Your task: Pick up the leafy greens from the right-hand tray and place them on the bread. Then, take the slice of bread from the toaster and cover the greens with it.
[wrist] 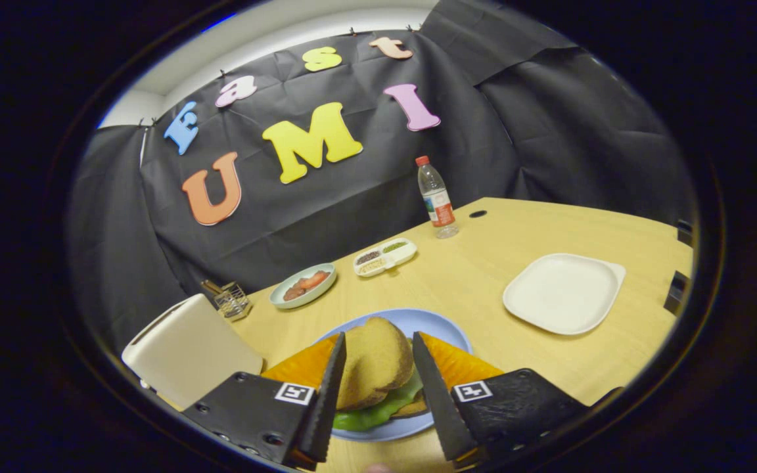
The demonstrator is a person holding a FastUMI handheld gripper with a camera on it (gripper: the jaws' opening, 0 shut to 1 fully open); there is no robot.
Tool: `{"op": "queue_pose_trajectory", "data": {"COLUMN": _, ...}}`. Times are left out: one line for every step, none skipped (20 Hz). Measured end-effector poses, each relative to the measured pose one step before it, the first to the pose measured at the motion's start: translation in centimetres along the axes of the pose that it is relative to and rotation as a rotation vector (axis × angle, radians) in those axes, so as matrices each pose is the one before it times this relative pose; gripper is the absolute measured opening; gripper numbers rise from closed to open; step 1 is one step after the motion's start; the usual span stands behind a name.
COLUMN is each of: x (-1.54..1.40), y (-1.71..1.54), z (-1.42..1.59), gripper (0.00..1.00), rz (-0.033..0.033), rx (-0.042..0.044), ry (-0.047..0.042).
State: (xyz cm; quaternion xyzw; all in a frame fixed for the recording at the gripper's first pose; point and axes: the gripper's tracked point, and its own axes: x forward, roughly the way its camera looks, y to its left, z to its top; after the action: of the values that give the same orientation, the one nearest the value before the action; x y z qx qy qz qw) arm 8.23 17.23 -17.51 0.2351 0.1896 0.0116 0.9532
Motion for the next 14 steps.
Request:
{"op": "queue_pose_trajectory", "data": {"x": -0.376, "y": -0.174, "z": 0.561, "gripper": 0.67, "rz": -0.00024, "rx": -0.01032, "ry": -0.01775}}
{"op": "queue_pose_trajectory", "data": {"x": -0.408, "y": -0.101, "z": 0.792, "gripper": 0.73, "rz": -0.00002, "rx": -0.01956, "ry": -0.02608}}
{"op": "queue_pose_trajectory", "data": {"x": -0.735, "y": -0.047, "z": 0.988, "gripper": 0.78, "rz": 0.00433, "rx": -0.03061, "ry": -0.02686}}
{"op": "queue_pose_trajectory", "data": {"x": -0.591, "y": 0.088, "z": 0.885, "gripper": 0.8, "rz": 0.00957, "rx": -0.02804, "ry": -0.0247}}
{"op": "queue_pose_trajectory", "data": {"x": -0.874, "y": 0.144, "z": 1.334, "gripper": 0.85, "rz": 0.01179, "rx": -0.04021, "ry": -0.03309}}
{"op": "queue_pose_trajectory", "data": {"x": -0.727, "y": -0.099, "z": 1.265, "gripper": 0.89, "rz": 0.00546, "rx": -0.03638, "ry": -0.03358}}
{"op": "queue_pose_trajectory", "data": {"x": -0.797, "y": -0.174, "z": 1.697, "gripper": 0.93, "rz": 0.00615, "rx": -0.04151, "ry": -0.04206}}
{"op": "queue_pose_trajectory", "data": {"x": -0.809, "y": -0.211, "z": 1.396, "gripper": 0.95, "rz": 0.0022, "rx": -0.0346, "ry": -0.03388}}
{"op": "queue_pose_trajectory", "data": {"x": -0.751, "y": -0.199, "z": 1.287, "gripper": 0.95, "rz": 0.00134, "rx": -0.03514, "ry": -0.02938}}
{"op": "queue_pose_trajectory", "data": {"x": -0.762, "y": -0.238, "z": 1.28, "gripper": 0.95, "rz": 0.00449, "rx": -0.03, "ry": -0.02643}}
{"op": "queue_pose_trajectory", "data": {"x": -0.824, "y": -0.22, "z": 1.23, "gripper": 0.95, "rz": 0.00445, "rx": -0.02098, "ry": -0.02114}}
{"op": "queue_pose_trajectory", "data": {"x": -0.745, "y": -0.11, "z": 1.057, "gripper": 0.95, "rz": 0.01054, "rx": -0.01208, "ry": -0.01965}}
{"op": "queue_pose_trajectory", "data": {"x": -0.779, "y": -0.197, "z": 1.232, "gripper": 0.95, "rz": 0.00883, "rx": -0.00825, "ry": -0.01718}}
{"op": "queue_pose_trajectory", "data": {"x": -0.597, "y": -0.065, "z": 0.945, "gripper": 0.95, "rz": 0.00891, "rx": -0.00402, "ry": -0.01137}}
